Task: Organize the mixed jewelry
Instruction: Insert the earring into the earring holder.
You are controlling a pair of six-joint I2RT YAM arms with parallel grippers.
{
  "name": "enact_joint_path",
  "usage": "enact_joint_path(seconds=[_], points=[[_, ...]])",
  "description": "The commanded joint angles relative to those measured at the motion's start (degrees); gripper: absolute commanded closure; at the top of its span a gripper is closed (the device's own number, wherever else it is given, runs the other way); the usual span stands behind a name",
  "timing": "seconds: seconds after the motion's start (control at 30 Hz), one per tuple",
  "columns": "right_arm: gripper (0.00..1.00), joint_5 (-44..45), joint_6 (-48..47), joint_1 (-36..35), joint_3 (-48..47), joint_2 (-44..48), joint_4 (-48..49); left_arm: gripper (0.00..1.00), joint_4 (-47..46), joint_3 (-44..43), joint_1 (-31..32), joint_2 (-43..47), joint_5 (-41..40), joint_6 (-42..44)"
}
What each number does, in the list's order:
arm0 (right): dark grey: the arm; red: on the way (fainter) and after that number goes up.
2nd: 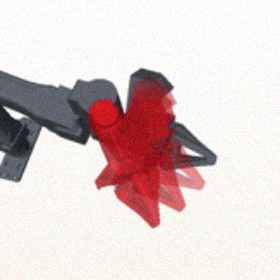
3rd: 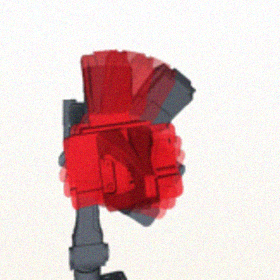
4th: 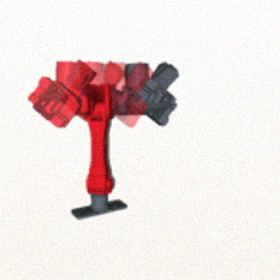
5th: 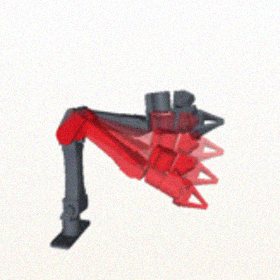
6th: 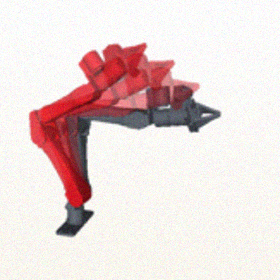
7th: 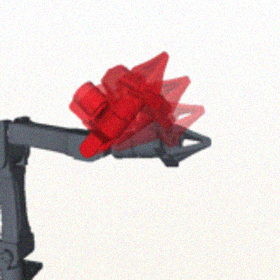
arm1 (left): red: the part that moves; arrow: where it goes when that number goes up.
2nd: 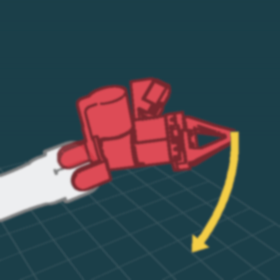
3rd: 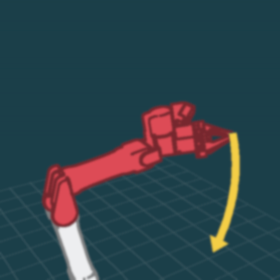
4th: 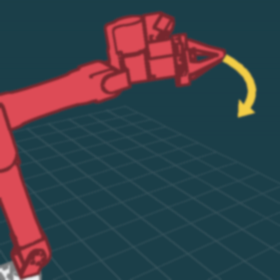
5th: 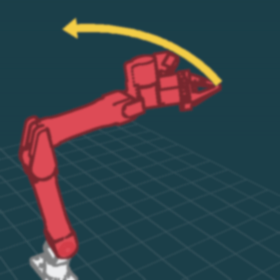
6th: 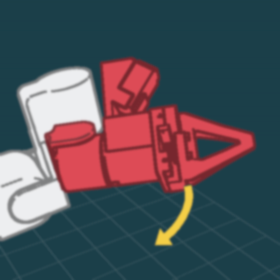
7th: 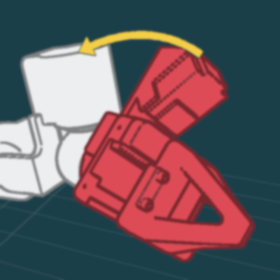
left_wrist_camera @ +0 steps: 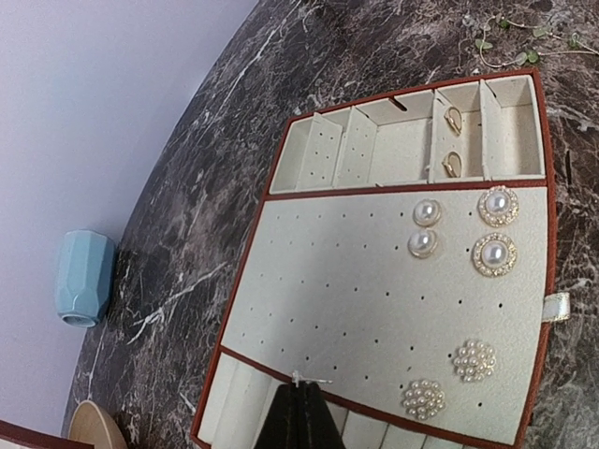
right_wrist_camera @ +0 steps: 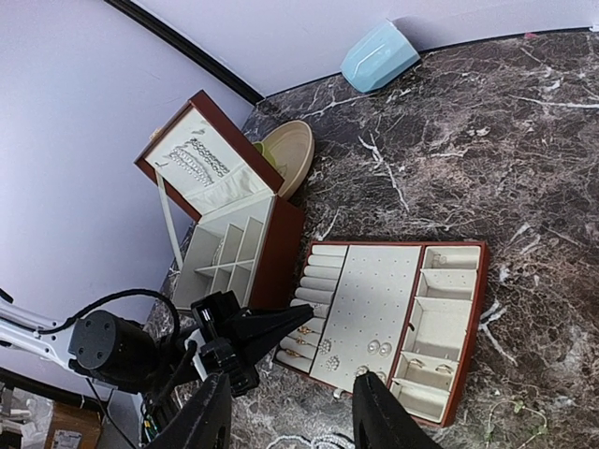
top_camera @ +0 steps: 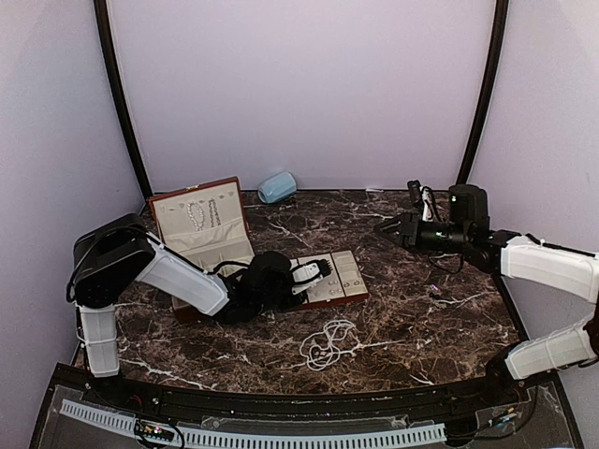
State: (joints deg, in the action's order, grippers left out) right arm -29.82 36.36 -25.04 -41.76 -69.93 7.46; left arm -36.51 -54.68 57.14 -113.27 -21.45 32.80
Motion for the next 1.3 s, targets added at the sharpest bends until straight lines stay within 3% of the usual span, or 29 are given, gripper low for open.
enact_joint_path(seconds=[0.0,1.27], points=[[0.55,-0.7,0.5,0.6,0.7,0.1,2.9,1.0,0.6,-1.7,-0.2,-0.8,0.6,-0.4],[0.55,-1.4,2.1,1.0,1.9,-0.8,5.4,1.0,1.4,-1.9,-0.2,-2.1,2.1,-2.4]])
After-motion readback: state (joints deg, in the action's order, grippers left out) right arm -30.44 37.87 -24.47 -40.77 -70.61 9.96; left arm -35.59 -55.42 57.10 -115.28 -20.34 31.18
